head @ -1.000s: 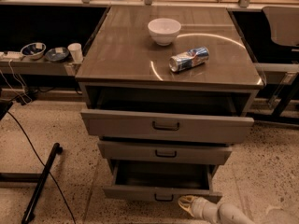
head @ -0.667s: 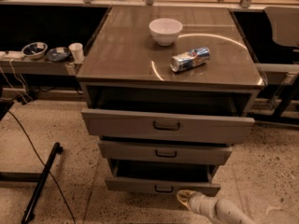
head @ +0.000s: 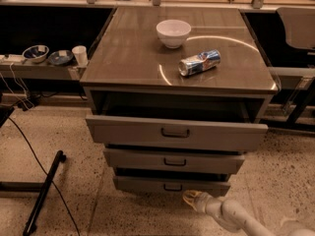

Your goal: Close bottom drawer

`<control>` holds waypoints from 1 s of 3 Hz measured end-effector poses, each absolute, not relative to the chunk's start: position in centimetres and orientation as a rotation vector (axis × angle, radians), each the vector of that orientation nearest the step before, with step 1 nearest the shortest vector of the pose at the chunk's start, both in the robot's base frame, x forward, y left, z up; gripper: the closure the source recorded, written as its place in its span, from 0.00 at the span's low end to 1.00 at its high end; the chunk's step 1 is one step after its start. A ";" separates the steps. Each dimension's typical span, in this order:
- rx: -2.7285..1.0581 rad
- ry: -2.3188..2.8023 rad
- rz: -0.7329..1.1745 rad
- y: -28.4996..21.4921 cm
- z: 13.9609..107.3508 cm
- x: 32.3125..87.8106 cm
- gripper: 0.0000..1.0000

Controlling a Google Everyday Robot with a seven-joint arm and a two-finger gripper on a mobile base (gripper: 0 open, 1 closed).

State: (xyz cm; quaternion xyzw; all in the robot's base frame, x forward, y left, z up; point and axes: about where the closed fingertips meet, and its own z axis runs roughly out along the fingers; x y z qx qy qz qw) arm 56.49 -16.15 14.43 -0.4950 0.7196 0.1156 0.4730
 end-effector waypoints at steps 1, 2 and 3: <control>-1.215 1.744 0.256 -16.2 14.5 59.8 1.00; -1.220 1.739 0.240 -16.9 14.0 61.8 1.00; -1.220 1.739 0.241 -16.8 14.0 61.6 1.00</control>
Offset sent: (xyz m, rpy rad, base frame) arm 0.0883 -0.0250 -0.0111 -0.0386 -0.0542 -0.0124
